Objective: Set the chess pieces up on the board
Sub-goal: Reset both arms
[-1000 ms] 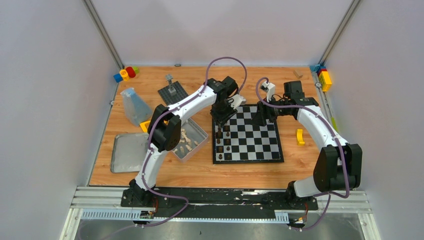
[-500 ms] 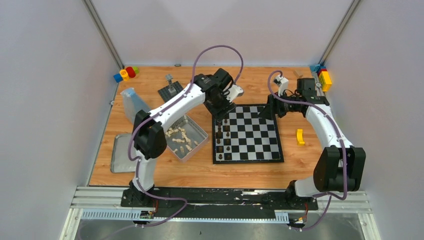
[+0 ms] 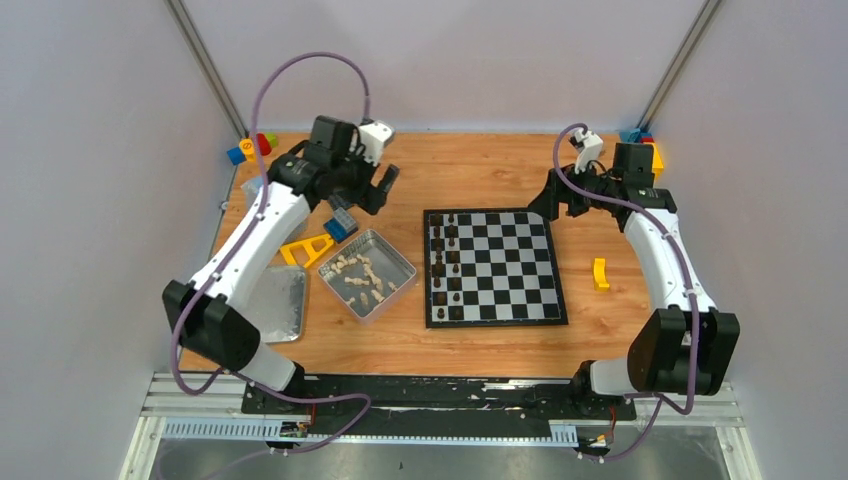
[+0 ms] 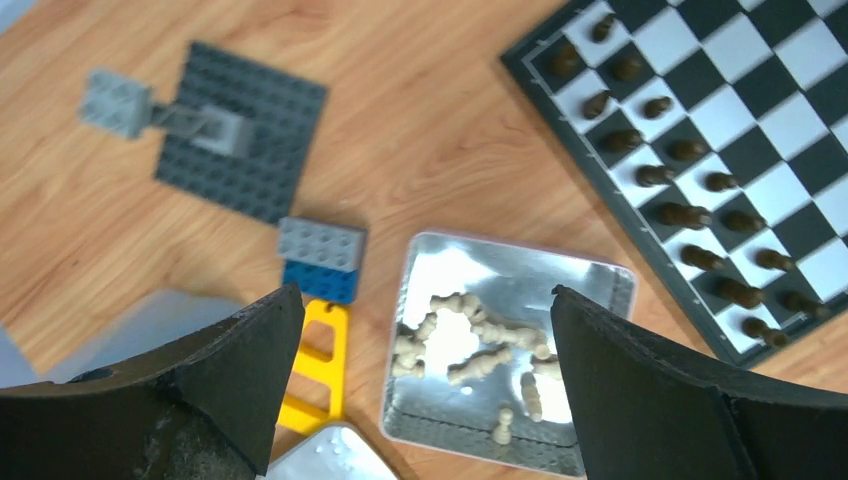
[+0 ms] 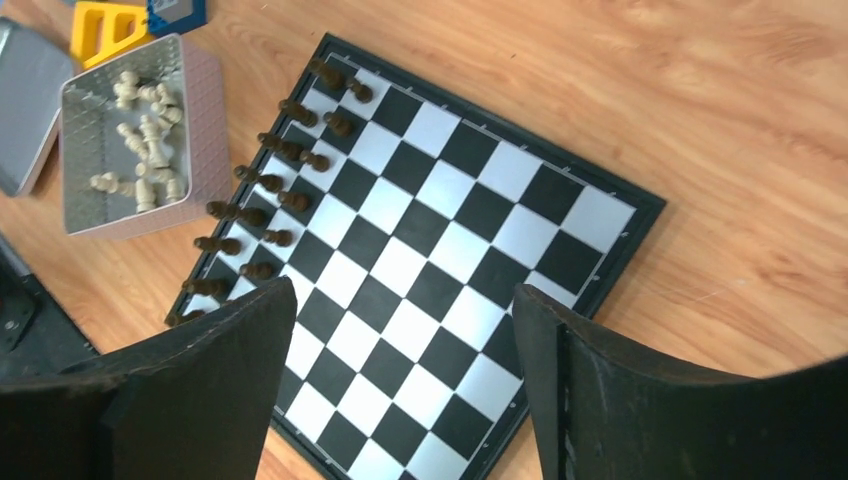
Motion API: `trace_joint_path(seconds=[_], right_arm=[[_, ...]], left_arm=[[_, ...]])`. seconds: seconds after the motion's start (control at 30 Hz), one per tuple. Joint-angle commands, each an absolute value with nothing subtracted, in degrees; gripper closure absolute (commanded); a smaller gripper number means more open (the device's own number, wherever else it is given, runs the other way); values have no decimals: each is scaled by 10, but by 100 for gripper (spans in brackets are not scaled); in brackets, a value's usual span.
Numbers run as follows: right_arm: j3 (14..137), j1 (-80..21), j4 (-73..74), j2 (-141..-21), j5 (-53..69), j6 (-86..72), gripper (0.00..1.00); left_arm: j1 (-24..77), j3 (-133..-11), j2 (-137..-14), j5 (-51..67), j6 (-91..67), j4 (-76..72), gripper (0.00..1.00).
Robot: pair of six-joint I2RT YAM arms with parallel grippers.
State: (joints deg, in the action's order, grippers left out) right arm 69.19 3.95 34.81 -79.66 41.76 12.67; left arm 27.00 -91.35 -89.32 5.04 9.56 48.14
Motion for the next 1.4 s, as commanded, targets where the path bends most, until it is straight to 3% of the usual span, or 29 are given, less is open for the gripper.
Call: trace_joint_path(seconds=[0.0,0.07,0.13,0.4,0.73,1.0,1.37], right_arm=[[728,43,309,-772,375,103,15],[732,44,302,-770,363,92,4],[733,44,299,-769,355,78,0],[681,48,292,-714,323,56,0],[595,47,266,-617,294,45,0],[499,47,190,-540,287,55,0],[496,47,181,-544,251,67,0]], left_arm=[[222,-871,-800,53,69,397,0],[199,-852,-772,44,61,382,0],[169,-830,-747,37,53,367,0],[100,-718,-641,17,61,319,0],[87,-573,-521,-70,77,269,0],[86,-494,-454,-65,74,192,0],[83,-464,-455,-79,97,181,0]])
